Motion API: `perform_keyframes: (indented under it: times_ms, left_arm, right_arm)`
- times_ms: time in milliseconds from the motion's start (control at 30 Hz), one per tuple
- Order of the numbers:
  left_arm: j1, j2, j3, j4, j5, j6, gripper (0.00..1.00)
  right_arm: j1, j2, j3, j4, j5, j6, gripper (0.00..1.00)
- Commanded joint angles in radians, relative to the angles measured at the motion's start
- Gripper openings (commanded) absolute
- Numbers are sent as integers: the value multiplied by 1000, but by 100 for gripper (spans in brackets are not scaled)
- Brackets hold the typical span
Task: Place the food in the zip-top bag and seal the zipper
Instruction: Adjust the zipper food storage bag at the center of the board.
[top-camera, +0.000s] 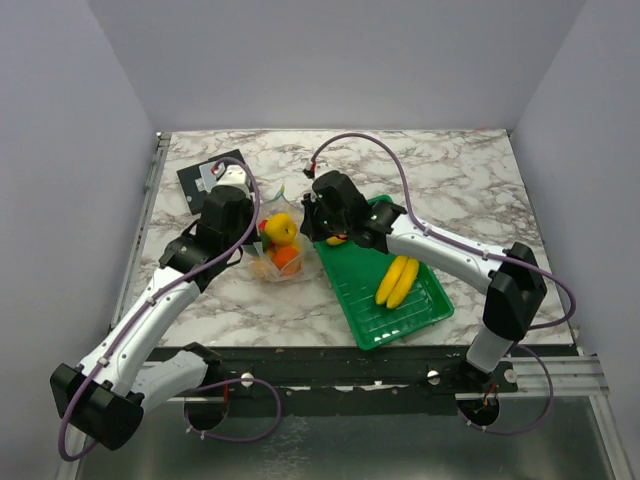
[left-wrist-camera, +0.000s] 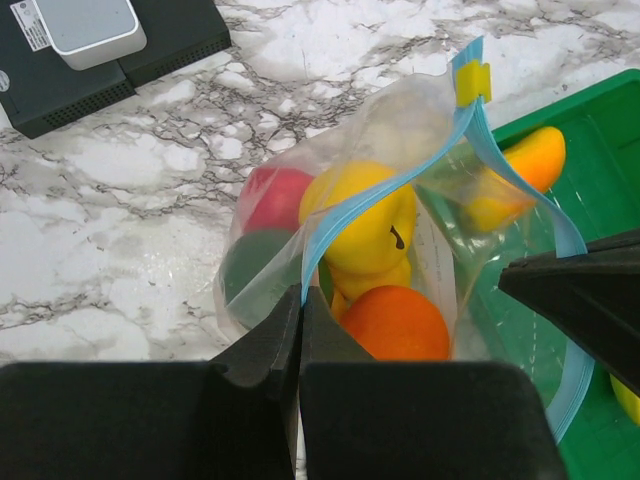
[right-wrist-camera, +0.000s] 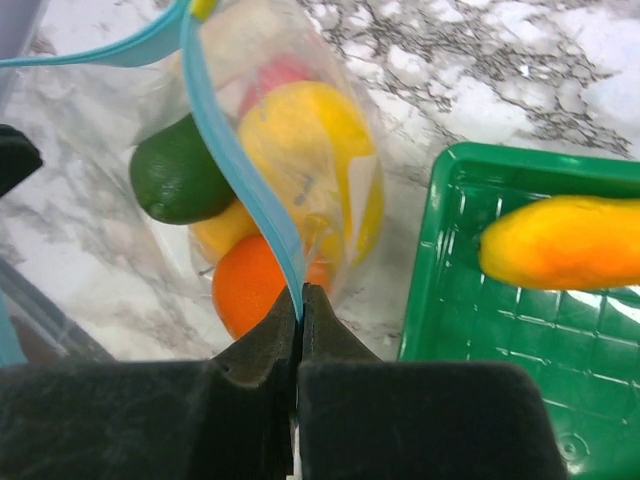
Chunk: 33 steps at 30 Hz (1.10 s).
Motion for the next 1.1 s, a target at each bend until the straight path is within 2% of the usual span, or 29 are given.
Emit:
perform_keyframes:
  times_ms: [0,267,567,633,1067]
  left_arm:
    - [1,-35,-42,36,-37,7,0]
    - [1,-100,-96,90,4,16,0]
    - [1,-154,-135,120,46,40,0]
    - [1,-154,-139,122,60,44,0]
    - [0,-175,-154,129,94,48,0]
  right_arm:
    - [0,-61,-46,-9,100,5,1]
    - [0,-103,-76,14,109,15,11]
    - [0,-151,-73,78,47,24,36]
    - [0,-168,-71,83,46,24,38]
    - [-1,-284,-139,80,205,13,69]
